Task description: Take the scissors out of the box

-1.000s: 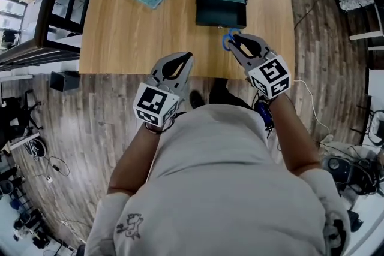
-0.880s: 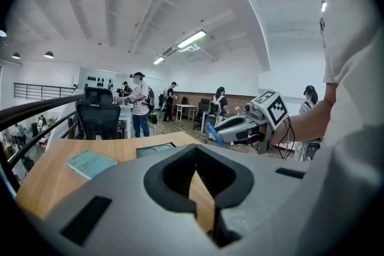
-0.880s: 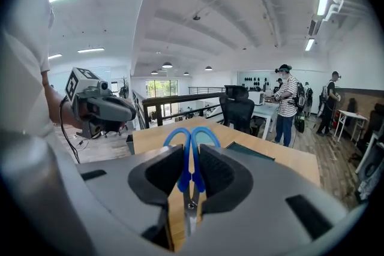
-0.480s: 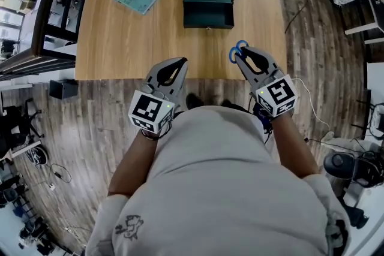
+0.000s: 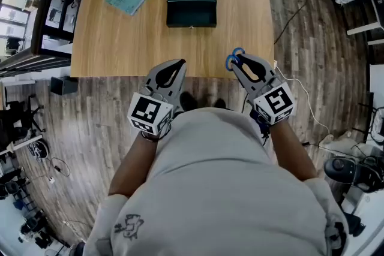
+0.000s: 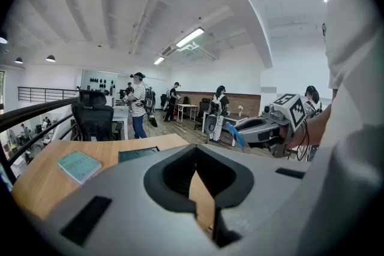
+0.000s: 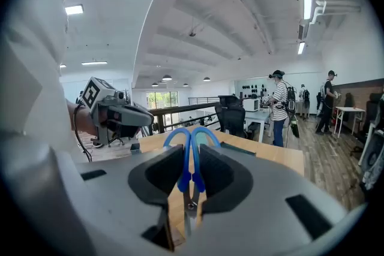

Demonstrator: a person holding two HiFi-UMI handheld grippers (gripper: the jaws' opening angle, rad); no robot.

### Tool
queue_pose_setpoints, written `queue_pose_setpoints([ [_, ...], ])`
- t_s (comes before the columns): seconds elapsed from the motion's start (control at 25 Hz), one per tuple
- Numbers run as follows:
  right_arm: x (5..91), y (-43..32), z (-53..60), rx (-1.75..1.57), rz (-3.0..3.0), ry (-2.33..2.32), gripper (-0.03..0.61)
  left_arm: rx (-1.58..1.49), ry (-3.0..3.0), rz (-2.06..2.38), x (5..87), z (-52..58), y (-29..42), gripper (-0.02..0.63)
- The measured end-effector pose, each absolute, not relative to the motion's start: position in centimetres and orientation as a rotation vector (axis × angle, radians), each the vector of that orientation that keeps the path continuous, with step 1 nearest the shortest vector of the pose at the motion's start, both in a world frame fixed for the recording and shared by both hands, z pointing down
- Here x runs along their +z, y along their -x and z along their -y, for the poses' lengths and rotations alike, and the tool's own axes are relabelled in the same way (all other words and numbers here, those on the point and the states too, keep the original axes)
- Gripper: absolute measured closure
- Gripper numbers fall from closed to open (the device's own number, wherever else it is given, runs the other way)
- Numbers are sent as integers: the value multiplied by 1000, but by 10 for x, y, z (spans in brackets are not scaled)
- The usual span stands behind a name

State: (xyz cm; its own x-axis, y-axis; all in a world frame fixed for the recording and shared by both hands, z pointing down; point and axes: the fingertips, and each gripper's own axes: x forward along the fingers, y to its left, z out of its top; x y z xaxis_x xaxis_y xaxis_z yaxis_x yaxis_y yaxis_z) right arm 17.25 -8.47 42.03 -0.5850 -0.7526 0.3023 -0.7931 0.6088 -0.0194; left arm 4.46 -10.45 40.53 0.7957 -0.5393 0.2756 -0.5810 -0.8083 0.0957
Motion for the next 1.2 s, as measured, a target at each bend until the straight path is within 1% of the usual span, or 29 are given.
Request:
queue_pose_setpoints([
  [0.28, 419, -208, 61, 223, 2608, -1220, 488, 355, -2778, 948, 407, 78, -79, 609],
  [0.48, 420, -222, 43, 226, 2630, -1175, 488, 371, -2736, 984, 413, 52, -91, 607],
  [0.8, 426, -207, 23, 250, 2662, -1153, 488, 418, -2752, 1001, 415, 26, -78, 609],
  [1.2, 422, -153, -21, 228, 2648, -1168, 486, 385, -2776, 968, 410, -15, -27, 609],
])
